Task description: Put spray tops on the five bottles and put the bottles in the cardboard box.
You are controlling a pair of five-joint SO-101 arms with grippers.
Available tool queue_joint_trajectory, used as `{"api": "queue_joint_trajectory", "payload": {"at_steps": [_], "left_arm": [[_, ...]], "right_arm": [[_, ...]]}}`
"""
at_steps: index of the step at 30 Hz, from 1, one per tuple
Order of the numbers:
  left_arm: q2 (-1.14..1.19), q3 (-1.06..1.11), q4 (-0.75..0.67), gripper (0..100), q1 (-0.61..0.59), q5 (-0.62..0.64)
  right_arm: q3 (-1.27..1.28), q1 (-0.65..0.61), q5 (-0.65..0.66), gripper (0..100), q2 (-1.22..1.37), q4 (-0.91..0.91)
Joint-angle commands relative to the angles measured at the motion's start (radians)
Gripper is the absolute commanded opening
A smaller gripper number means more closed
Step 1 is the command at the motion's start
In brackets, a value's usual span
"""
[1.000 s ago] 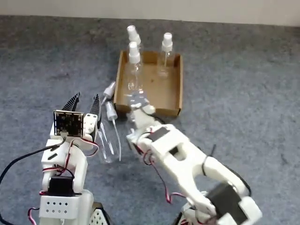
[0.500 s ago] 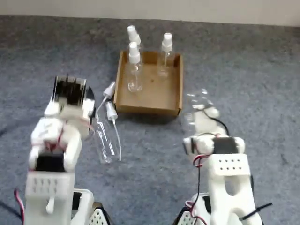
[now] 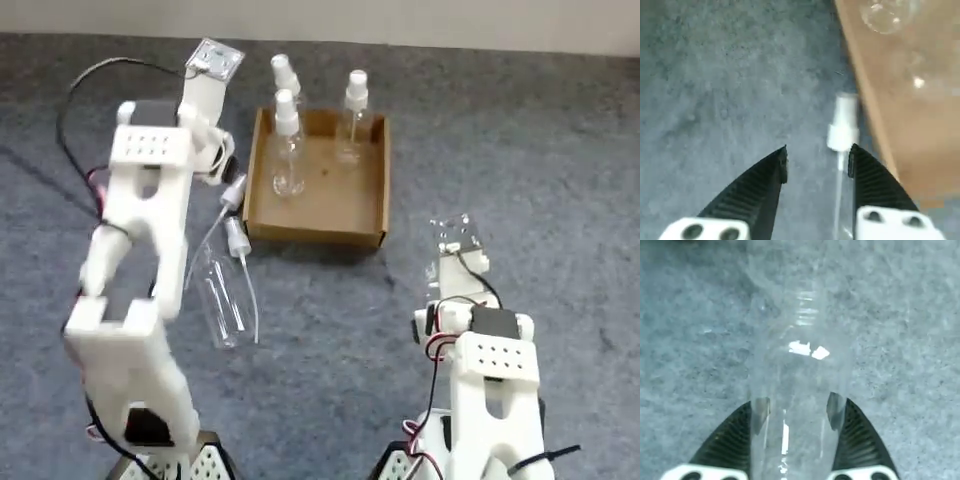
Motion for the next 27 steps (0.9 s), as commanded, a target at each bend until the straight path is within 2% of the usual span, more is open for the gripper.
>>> {"api": "queue_joint_trajectory", "payload": {"at_steps": [1,6,13,21,27], "left_arm": [[0.173,-0.277,0.034,18,-0.033,-0.008],[0.329,-0.486,0.144,18,-0.025,-0.011],[0.424,-0.684,0.27,18,0.028,-0.011],[0.544,-0.71,0.275,18,0.07,-0.011],[0.61,-0.71,0.273,18,0.027,-0.012]], "right_arm": [[-0.005,0.012,0.011,0.5,-0.002,-0.019],[-0.005,0.01,0.011,0.5,0.004,-0.019],[-0.005,0.01,0.011,0.5,0.005,-0.019],[-0.004,0.01,0.012,0.5,0.005,-0.018],[-0.004,0.01,0.012,0.5,0.005,-0.018]]}}
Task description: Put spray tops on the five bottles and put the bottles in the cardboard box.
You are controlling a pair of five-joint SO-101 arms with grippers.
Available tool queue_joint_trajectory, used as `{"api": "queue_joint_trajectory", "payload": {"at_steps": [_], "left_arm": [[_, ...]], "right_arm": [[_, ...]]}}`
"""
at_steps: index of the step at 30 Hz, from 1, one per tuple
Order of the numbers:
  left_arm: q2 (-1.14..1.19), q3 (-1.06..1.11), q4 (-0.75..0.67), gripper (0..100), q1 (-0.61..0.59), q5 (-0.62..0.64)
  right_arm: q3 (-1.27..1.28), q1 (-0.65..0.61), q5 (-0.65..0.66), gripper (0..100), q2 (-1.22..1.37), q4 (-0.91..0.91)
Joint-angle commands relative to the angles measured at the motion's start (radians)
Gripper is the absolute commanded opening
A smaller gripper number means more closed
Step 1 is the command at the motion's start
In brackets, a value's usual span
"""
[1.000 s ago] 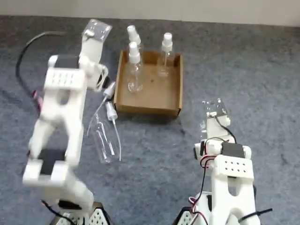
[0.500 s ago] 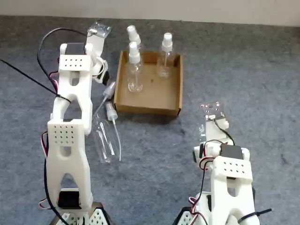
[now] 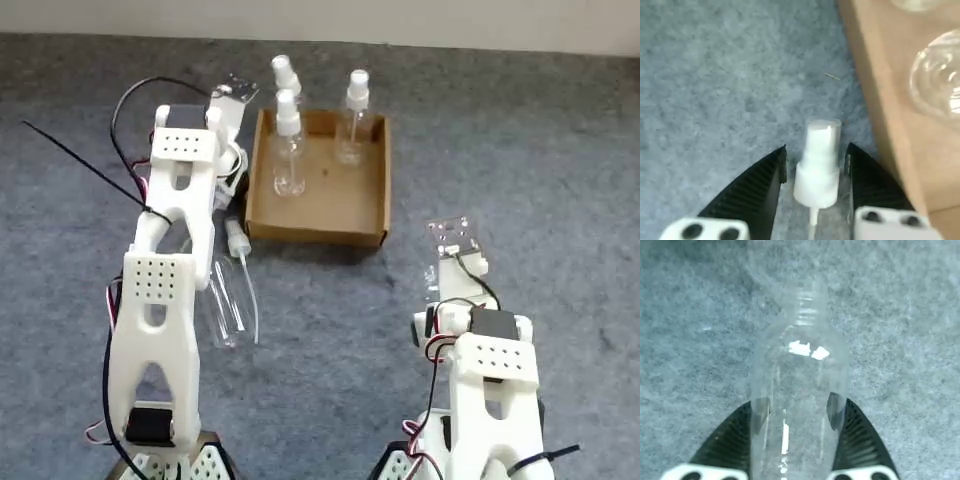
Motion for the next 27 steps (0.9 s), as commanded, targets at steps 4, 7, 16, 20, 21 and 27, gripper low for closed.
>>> {"api": "queue_joint_trajectory", "payload": {"at_steps": [4,7,16,20,21,27], "left_arm": [[0.013,-0.031,0.012,6,-0.077,-0.02],[0.01,-0.035,0.032,0,-0.131,-0.086],[-0.099,-0.101,0.19,0,-0.295,-0.132],[-0.265,0.099,0.192,0,-0.355,-0.155],[-0.323,0.182,0.192,0,-0.36,-0.178],[-0.75,0.727,0.189,0,-0.395,-0.328]], "right_arm": [[-0.007,0.01,0.017,0.5,0.005,-0.012],[-0.007,0.01,0.017,0.5,0.005,-0.012],[-0.007,0.016,0.018,0.5,0.005,-0.01],[-0.008,0.016,0.018,0.5,0.005,-0.008],[-0.008,0.016,0.018,0.5,0.005,-0.008],[-0.016,0.053,0.06,0.5,0.007,-0.008]]}}
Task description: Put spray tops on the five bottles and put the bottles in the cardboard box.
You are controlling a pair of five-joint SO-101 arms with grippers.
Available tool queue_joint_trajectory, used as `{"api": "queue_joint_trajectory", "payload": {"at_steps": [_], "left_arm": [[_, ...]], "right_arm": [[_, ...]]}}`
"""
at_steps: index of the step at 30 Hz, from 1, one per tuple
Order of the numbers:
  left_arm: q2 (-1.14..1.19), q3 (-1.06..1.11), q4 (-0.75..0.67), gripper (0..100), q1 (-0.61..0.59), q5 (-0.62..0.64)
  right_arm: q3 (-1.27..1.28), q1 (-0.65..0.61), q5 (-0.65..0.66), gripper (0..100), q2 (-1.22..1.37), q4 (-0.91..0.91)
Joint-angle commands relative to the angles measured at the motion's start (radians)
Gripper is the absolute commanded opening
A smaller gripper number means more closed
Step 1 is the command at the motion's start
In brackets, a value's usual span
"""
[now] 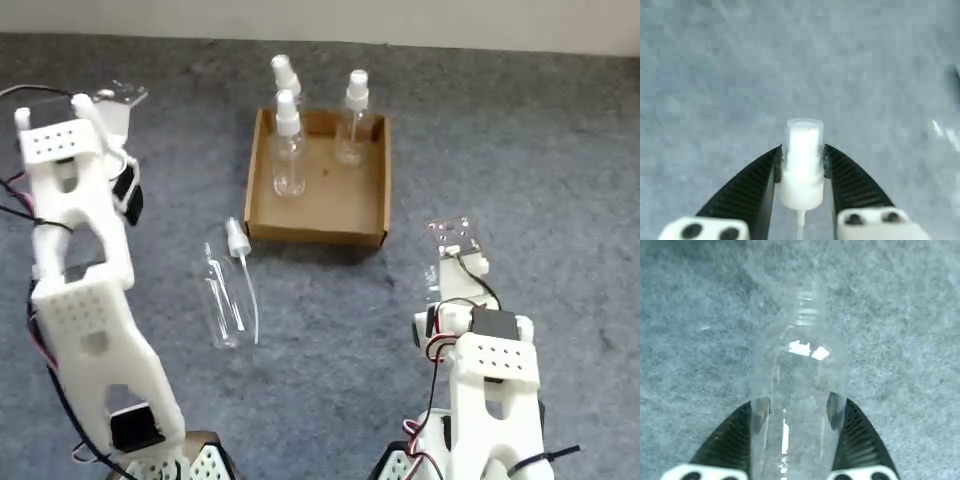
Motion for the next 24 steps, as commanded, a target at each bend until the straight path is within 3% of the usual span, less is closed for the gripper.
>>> {"api": "queue_joint_trajectory", "payload": {"at_steps": [1,6,9,12,18,24], "left_arm": [[-0.349,0.337,0.011,0,-0.039,-0.086],[-0.742,0.816,-0.12,0,-0.031,-0.135],[-0.963,1.089,-0.239,0,0.041,-0.123],[-1.142,1.294,-0.325,0,0.162,-0.026],[-1.319,1.435,-0.374,0,0.455,0.203],[-1.323,1.465,-0.456,0,0.565,0.293]], "right_arm": [[-0.018,0.061,0.055,0.5,0.007,-0.008],[-0.045,0.16,0.089,8.3,0.008,-0.015],[-0.097,0.199,0.164,9.4,0.056,-0.013],[-0.17,0.266,0.161,9.8,0.193,-0.015],[-0.384,0.294,0.161,11.7,0.526,-0.016],[-0.535,0.323,0.169,32.6,0.696,-0.01]]}}
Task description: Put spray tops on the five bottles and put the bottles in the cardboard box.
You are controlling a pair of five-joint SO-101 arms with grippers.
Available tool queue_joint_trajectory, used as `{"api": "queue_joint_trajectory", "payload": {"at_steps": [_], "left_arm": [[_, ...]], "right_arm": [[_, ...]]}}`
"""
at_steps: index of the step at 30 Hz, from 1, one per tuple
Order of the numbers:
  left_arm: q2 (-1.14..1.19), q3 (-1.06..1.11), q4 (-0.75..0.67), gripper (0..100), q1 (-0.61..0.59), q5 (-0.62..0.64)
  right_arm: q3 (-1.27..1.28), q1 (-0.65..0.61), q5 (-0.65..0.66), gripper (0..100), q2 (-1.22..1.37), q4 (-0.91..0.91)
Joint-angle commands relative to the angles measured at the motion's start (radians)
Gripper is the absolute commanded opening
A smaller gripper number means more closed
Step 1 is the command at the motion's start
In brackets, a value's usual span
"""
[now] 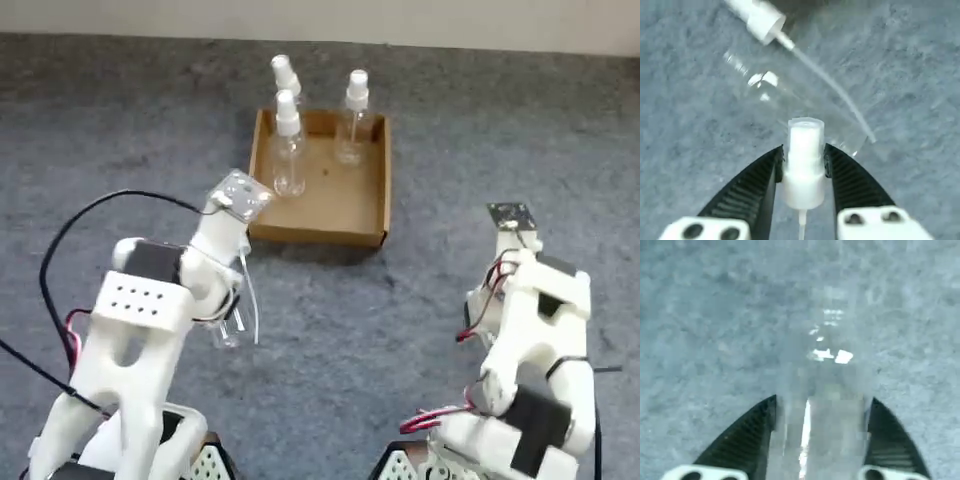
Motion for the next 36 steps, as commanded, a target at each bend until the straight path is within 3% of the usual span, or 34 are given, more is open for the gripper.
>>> {"api": "queue_joint_trajectory", "payload": {"at_steps": [1,11,21,32,36], "left_arm": [[-0.027,0.031,-0.069,0,0.05,0.032],[-0.033,0.145,-0.153,0,0.05,0.043],[-0.033,0.15,-0.153,0,0.048,0.041],[-0.033,0.15,-0.153,0,0.048,0.041],[-0.033,0.148,-0.153,0,0.048,0.041]], "right_arm": [[-0.116,0.018,0.034,34.4,0.031,-0.007],[-0.272,-0.035,0.04,34.1,0.09,0.101],[-0.449,0.03,0.043,28.7,0.338,0.128],[-0.475,0.028,0.04,4.6,0.341,0.131],[-0.581,0.022,0.038,0.5,0.34,0.257]]}}
